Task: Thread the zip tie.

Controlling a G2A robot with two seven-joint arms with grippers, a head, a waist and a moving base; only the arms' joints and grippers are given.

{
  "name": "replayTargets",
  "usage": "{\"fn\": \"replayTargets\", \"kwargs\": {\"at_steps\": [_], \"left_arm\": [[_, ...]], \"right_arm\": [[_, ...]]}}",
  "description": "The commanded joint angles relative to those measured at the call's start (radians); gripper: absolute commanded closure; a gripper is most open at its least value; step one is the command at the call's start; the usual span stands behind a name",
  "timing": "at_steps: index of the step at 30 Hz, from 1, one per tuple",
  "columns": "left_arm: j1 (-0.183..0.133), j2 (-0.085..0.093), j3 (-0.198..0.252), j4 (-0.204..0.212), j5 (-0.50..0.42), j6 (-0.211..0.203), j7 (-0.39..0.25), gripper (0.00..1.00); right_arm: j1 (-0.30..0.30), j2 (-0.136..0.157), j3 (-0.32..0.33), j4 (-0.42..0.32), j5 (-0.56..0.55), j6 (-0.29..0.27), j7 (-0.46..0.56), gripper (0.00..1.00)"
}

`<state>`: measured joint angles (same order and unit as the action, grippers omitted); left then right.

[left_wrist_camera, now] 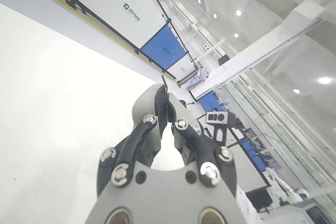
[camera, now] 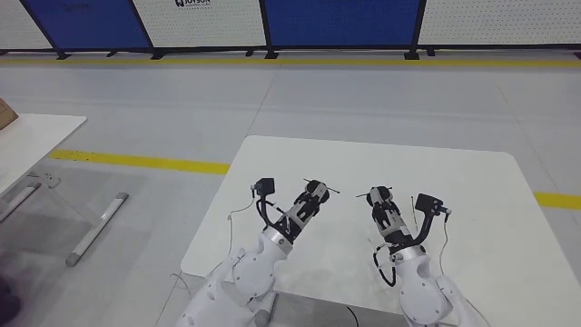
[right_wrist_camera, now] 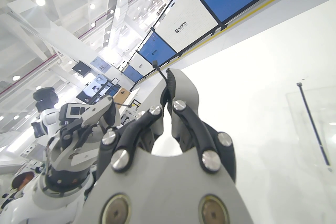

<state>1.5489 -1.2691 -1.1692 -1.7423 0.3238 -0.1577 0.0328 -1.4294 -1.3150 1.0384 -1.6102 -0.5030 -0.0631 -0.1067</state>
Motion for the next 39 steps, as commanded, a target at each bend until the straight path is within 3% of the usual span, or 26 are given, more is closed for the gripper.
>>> {"fn": "replayTargets", "kwargs": {"at_steps": [1, 10, 20, 30, 39], "left_arm": [[-0.007, -0.004, 0.021, 0.015, 0.008, 0.003, 0.013, 1.0], [-0.008, -0.004, 0.026, 0.018, 0.003, 0.002, 0.004, 1.0], [-0.008, -0.004, 0.026, 0.018, 0.003, 0.002, 0.004, 1.0], [-0.008, -0.004, 0.026, 0.018, 0.003, 0.002, 0.004, 1.0], [-0.008, -0.004, 0.026, 0.018, 0.003, 0.002, 0.004, 1.0]], "right_arm": [[0.0, 0.0, 0.0, 0.0, 0.0, 0.0, 0.0, 1.0], [-0.002, -0.001, -0.001, -0.002, 0.003, -0.003, 0.003, 1.0], [-0.04, -0.007, -0.013, -0.025, 0.039, -0.082, 0.002, 1.0], [-0.045, -0.007, -0.008, -0.029, 0.045, -0.082, -0.003, 1.0], [-0.03, -0.034, -0.053, -0.009, 0.074, -0.064, -0.131, 1.0]]}}
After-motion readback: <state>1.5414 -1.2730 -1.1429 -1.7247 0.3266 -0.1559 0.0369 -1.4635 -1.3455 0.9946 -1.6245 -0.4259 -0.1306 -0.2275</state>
